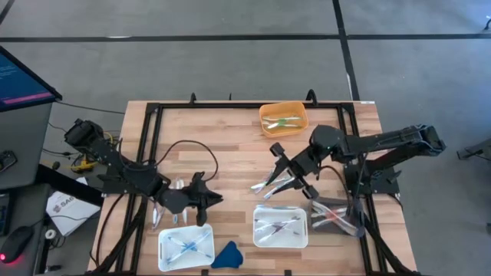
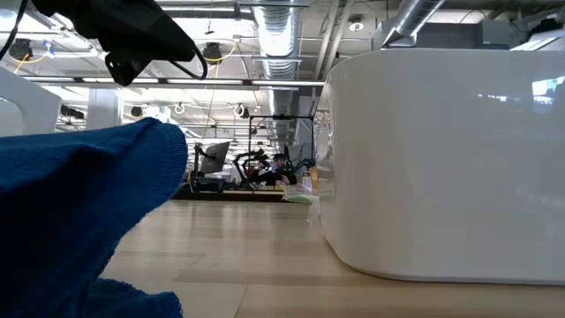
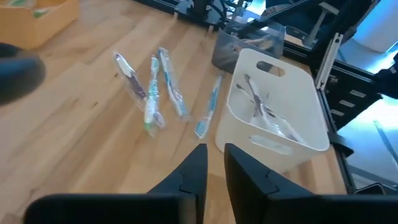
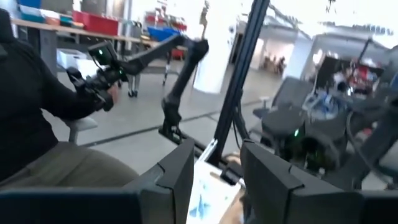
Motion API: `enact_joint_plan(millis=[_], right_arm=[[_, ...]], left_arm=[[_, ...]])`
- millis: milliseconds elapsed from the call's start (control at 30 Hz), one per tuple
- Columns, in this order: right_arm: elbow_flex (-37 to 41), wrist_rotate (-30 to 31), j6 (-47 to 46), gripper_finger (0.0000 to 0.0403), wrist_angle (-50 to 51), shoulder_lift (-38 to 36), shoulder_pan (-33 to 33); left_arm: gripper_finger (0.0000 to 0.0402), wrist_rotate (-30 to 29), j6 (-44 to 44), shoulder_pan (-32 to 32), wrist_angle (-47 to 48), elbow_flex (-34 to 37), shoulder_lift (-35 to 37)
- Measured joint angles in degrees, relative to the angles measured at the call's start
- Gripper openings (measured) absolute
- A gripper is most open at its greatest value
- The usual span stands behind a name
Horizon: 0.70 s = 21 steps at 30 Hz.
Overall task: Pick & Place Toothbrushes
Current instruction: Put the violet toothbrush into the right white bin
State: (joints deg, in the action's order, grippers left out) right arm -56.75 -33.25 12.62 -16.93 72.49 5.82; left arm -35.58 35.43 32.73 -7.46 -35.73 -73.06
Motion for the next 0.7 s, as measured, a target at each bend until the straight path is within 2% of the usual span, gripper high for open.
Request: enact_joint_plan(millis=[200,500,700], right_arm=[[0.0,-2.96,0.0,0.0124,-4.43,0.0,-1.05],[0.0,-2.95,-1.75,0.0124,-5.32,0.0,-1.07],[0.01,-2.96,-2.55,0.0124,-2.06,-0.07,-1.97]], left_arm=[[0.0006,-0.01,3.76,1.72,-0.02,-0.04,0.0],[0.0,-0.31,7.8,1.62,0.63,-0.48,0.01],[0.0,-0.03,14.58,1.46,14.97,-7.2,0.02]])
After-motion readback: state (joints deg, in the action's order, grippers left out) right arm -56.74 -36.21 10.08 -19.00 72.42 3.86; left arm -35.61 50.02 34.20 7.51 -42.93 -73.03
